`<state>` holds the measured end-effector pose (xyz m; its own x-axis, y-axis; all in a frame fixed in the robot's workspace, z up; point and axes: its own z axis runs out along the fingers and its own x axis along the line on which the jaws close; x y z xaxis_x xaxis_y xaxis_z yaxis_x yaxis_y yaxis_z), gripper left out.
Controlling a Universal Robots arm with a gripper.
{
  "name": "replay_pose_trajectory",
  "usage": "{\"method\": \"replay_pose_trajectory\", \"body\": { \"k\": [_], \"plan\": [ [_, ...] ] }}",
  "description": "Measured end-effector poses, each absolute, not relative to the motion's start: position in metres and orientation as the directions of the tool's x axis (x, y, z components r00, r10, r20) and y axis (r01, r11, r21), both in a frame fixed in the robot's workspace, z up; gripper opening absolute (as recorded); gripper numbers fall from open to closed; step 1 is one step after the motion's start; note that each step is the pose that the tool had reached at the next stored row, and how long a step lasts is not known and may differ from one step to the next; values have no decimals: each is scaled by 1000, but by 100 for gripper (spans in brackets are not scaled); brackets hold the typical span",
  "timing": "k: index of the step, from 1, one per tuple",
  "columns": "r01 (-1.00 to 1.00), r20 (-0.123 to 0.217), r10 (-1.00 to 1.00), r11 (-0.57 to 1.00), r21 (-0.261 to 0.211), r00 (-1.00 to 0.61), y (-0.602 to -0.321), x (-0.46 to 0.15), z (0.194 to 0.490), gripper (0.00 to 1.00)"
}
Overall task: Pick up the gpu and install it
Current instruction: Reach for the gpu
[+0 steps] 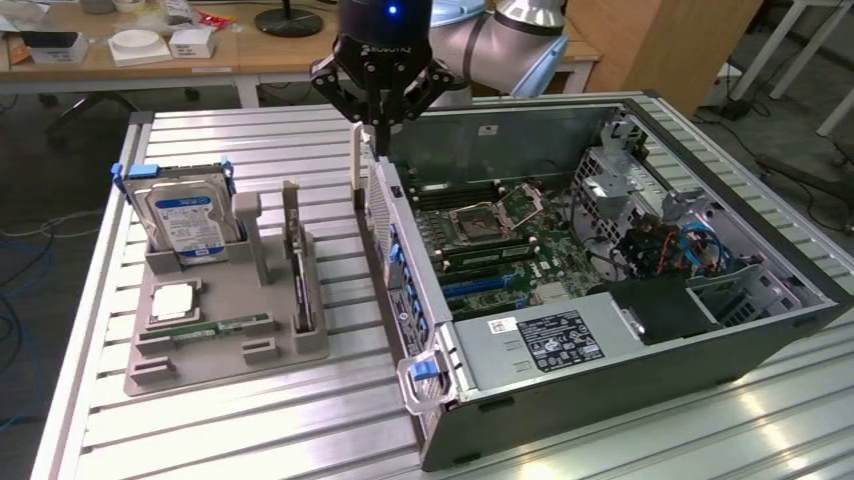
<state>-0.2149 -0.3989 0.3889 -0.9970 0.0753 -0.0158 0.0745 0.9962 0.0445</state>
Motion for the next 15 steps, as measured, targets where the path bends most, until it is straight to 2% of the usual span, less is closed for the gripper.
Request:
{"method": "replay_pose_trajectory", "body": {
  "k": [15],
  "plan": [
    [75, -12, 75, 996, 44, -997, -399, -229, 388, 10]
  ]
}}
